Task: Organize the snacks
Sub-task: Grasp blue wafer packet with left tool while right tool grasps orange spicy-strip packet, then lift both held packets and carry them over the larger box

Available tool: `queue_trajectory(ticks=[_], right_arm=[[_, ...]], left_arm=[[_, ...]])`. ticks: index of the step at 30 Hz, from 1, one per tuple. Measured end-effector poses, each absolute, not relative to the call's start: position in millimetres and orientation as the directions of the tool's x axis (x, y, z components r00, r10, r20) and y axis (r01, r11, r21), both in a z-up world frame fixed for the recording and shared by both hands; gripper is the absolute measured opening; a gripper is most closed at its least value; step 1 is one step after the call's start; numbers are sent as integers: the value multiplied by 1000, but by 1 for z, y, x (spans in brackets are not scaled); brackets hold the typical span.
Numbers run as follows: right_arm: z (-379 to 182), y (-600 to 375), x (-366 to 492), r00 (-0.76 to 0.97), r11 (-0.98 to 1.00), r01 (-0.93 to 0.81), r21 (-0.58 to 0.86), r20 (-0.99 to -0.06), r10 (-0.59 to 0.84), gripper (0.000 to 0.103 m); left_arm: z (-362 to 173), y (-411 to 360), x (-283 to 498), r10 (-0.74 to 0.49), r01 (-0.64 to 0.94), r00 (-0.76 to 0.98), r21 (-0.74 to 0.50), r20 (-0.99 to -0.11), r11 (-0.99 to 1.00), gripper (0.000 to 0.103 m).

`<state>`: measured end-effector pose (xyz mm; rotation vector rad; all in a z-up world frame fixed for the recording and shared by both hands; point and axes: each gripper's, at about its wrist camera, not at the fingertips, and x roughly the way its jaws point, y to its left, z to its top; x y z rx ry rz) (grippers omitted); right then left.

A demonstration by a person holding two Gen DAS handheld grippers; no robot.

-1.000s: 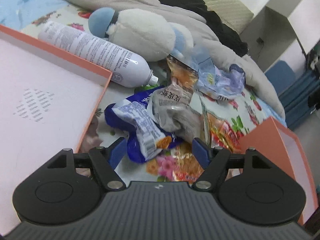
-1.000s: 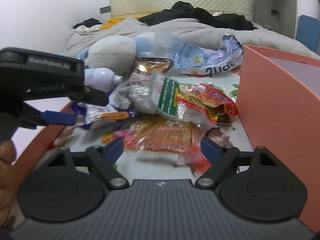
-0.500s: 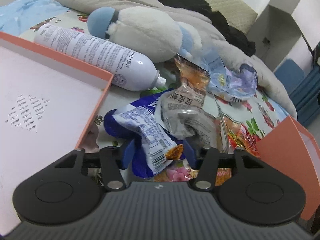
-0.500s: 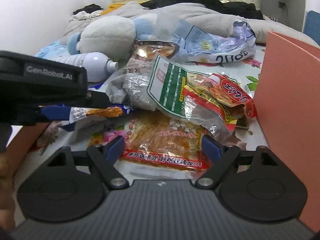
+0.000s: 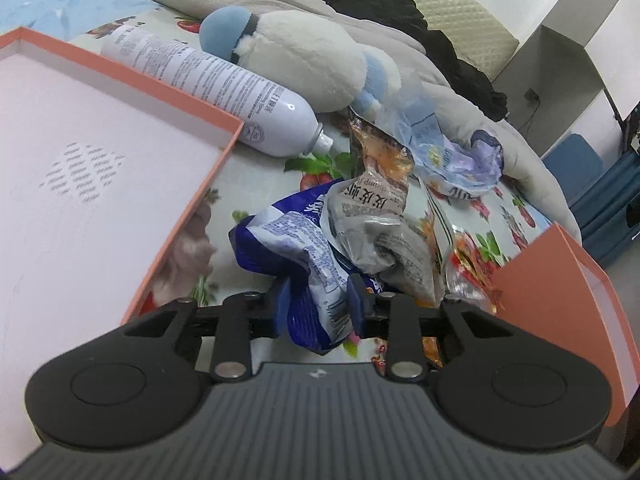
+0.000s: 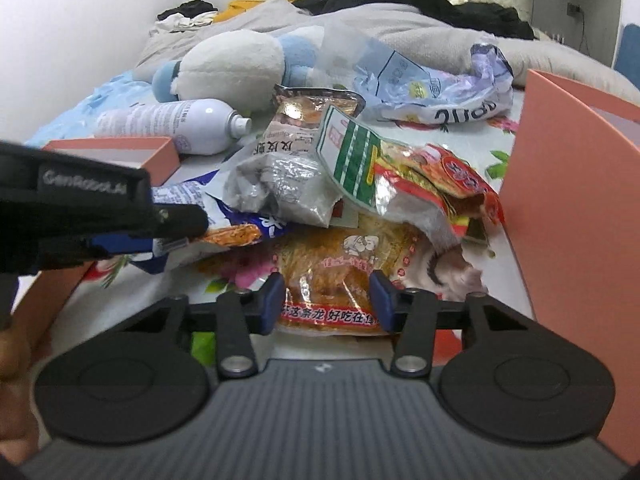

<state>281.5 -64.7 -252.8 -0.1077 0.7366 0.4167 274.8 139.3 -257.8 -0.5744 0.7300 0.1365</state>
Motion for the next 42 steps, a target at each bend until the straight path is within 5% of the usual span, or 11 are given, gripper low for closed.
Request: queue_trajectory(ticks=[21,42], right_arm=[[-213,-124,169,606,886,-462,47,-713,354,42],[-148,-172,116,699,898,-437,53,-608,376,41]], left_arm=[[-207,92,136,-66,-322,716,-413,-695,852,23],[-148,65,43,-20,-323,779,-429,-626,843,19]])
